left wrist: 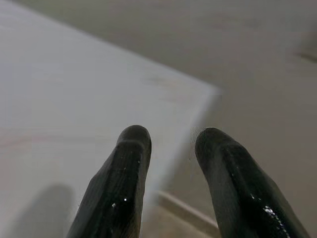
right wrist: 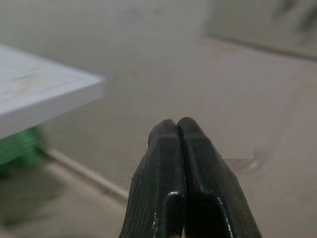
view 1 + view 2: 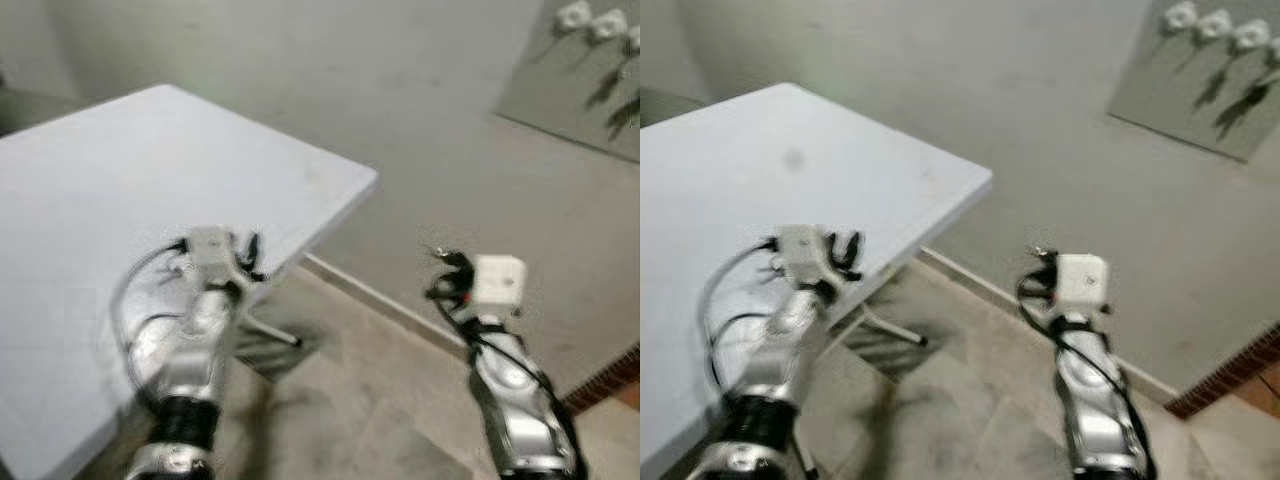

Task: Hang keys on a hook

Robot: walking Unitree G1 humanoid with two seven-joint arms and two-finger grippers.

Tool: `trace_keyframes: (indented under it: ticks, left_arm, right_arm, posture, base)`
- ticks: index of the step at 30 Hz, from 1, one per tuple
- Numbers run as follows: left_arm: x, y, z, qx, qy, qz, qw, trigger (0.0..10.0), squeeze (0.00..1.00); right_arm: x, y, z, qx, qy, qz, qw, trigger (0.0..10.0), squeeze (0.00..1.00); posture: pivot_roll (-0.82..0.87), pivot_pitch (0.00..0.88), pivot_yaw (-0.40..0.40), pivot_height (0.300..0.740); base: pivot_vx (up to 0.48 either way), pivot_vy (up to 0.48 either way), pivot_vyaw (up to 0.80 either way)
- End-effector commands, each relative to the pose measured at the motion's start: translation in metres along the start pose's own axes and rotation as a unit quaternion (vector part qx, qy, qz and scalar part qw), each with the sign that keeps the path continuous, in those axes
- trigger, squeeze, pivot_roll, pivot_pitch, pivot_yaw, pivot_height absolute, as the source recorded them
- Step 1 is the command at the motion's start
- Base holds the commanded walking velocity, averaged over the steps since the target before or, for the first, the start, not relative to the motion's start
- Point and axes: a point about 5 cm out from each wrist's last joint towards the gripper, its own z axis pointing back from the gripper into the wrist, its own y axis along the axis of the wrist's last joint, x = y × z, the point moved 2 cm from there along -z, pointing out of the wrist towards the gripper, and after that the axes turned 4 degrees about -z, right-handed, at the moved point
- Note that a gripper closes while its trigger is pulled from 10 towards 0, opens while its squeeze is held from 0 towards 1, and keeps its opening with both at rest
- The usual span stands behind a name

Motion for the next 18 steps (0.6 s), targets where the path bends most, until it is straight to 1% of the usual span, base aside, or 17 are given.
trace_keyframes:
  ticks: [1, 18]
  left_arm:
    - [-0.0084, 0.0033, 0.0, 0.002, 0.009, -0.011, 1.0, 10.0, 0.0]
    - [-0.0063, 0.0032, -0.0002, 0.002, 0.008, -0.013, 1.0, 10.0, 0.0]
  right_arm:
    - [-0.0062, 0.0045, -0.0005, 0.01, 0.008, -0.005, 1.0, 10.0, 0.0]
    - [-0.0059, 0.0051, -0.0007, 0.009, 0.008, -0.003, 1.0, 10.0, 0.0]
  posture:
    - [0.06, 0.0, -0.038, 0.74]
    - [0.06, 0.0, -0.042, 0.74]
  base:
    - [0.0, 0.0, -0.74]
    - [0.0, 0.0, -0.74]
